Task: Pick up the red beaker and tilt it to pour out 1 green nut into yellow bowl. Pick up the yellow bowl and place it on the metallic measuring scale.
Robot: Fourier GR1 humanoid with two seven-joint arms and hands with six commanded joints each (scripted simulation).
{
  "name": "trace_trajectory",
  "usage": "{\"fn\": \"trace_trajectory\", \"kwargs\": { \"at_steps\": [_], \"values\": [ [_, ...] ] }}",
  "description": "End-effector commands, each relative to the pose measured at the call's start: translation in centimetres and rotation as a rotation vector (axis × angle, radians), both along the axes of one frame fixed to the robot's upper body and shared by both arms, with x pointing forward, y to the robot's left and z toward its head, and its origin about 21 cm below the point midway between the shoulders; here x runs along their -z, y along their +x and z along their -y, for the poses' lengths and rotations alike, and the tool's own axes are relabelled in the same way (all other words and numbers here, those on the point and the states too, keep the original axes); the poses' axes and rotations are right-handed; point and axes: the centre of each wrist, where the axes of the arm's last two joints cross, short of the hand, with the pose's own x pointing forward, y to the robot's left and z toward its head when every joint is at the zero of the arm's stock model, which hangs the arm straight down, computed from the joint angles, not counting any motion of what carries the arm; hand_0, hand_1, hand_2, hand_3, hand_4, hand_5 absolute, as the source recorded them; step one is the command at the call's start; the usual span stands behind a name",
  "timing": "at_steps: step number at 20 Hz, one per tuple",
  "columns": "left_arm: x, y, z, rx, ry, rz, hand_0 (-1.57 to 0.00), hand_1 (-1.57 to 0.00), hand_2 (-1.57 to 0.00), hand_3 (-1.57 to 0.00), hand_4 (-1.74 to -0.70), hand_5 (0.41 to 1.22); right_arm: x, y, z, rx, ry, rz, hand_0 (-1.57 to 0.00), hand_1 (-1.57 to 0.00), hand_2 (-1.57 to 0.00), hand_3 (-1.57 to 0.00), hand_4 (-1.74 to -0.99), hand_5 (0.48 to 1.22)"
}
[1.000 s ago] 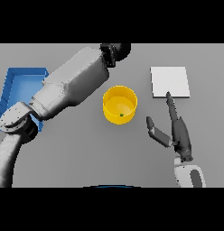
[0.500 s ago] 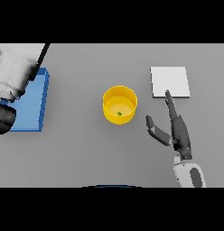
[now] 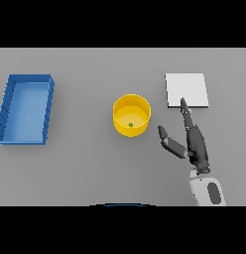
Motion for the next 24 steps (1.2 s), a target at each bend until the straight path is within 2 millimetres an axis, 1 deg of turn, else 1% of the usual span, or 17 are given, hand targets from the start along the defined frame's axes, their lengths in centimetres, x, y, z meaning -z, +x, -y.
{"fn": "trace_trajectory", "kwargs": {
  "at_steps": [1,3,5,7,8,9,10,12,13,15,17,18,19,21,23,24],
  "values": [
    [1.1,-0.3,-0.7,-0.035,-0.062,0.012,-1.57,-1.57,-1.57,-1.45,-1.74,1.221,-0.1,0.1,0.1,-0.002,0.002,-0.002,0.00,0.00,0.00,0.00,-1.053,0.651],
    [3.6,-1.1,-2.0,-0.111,-0.175,0.012,-1.57,-1.57,-1.57,-1.47,-1.74,1.221,0.1,-0.2,0.2,-0.003,-0.027,-0.006,0.00,0.00,0.00,0.00,-1.047,0.651],
    [5.6,-2.2,-2.9,-0.143,-0.256,0.024,-1.57,-1.57,-1.57,-1.47,-1.74,1.221,-0.3,-0.3,-0.2,0.005,-0.051,0.000,0.00,0.00,0.00,0.00,-1.052,0.648],
    [7.2,-3.3,-3.2,-0.174,-0.303,0.036,-1.57,-1.57,-1.57,-1.48,-1.74,1.221,-0.7,-0.2,-0.1,0.004,-0.060,0.008,0.00,0.00,0.00,0.00,-1.046,0.649],
    [7.5,-3.9,-3.4,-0.194,-0.318,0.037,-1.57,-1.57,-1.57,-1.48,-1.74,1.221,-0.7,-0.1,0.1,0.004,-0.055,0.003,0.00,0.00,0.00,0.00,-1.041,0.650],
    [8.7,-4.7,-3.3,-0.215,-0.357,0.028,-1.57,-1.57,-1.57,-1.46,-1.74,1.221,-0.5,-0.1,-0.3,0.001,-0.056,-0.004,0.00,0.00,0.00,0.00,-1.035,0.650],
    [9.2,-5.4,-3.0,-0.230,-0.378,0.030,-1.57,-1.57,-1.57,-1.45,-1.74,1.221,-0.3,-0.1,0.2,0.006,-0.056,-0.013,0.00,0.00,0.00,0.00,-1.026,0.648],
    [10.6,-6.7,-3.0,-0.244,-0.412,0.040,-1.57,-1.57,-1.57,-1.44,-1.74,1.221,0.2,-0.4,0.3,0.002,-0.060,-0.008,0.00,0.00,0.00,0.00,-1.018,0.645],
    [11.0,-7.2,-2.9,-0.248,-0.421,0.048,-1.57,-1.57,-1.57,-1.45,-1.74,1.221,0.5,-0.5,0.4,0.001,-0.053,-0.009,0.00,0.00,0.00,0.00,-1.020,0.646],
    [11.7,-8.0,-2.2,-0.260,-0.465,0.057,-1.57,-1.57,-1.57,-1.48,-1.74,1.221,0.5,-0.7,0.1,-0.016,-0.039,0.000,0.00,0.00,0.00,0.00,-1.014,0.648],
    [12.8,-9.0,-2.0,-0.260,-0.492,0.061,-1.57,-1.57,-1.57,-1.51,-1.74,1.221,0.5,-0.8,0.3,-0.012,-0.037,0.001,0.00,0.00,0.00,0.00,-1.004,0.648],
    [13.5,-9.5,-1.7,-0.266,-0.502,0.053,-1.57,-1.57,-1.57,-1.52,-1.74,1.194,0.3,-0.7,0.1,-0.015,-0.035,0.000,0.00,0.00,0.00,0.00,-1.005,0.647],
    [13.9,-9.9,-1.8,-0.282,-0.526,0.046,-1.57,-1.57,-1.57,-1.53,-1.74,1.173,0.3,-0.8,0.1,-0.013,-0.032,-0.002,0.00,0.00,0.00,0.00,-1.006,0.647],
    [14.4,-10.5,-1.4,-0.295,-0.543,0.034,-1.57,-1.57,-1.57,-1.55,-1.74,1.123,0.1,-0.6,0.5,-0.005,-0.035,0.011,0.00,0.00,0.00,0.00,-1.010,0.650],
    [14.8,-11.1,-1.6,-0.297,-0.519,0.031,-1.57,-1.57,-1.57,-1.56,-1.74,1.046,0.3,-0.8,0.7,-0.007,-0.041,0.004,0.00,0.00,0.00,0.00,-1.013,0.644],
    [15.3,-11.6,-1.3,-0.286,-0.497,0.023,-1.57,-1.57,-1.57,-1.56,-1.71,0.991,0.3,-0.7,0.6,-0.004,-0.037,-0.009,0.00,0.00,0.00,0.00,-1.017,0.638]
  ]
}}
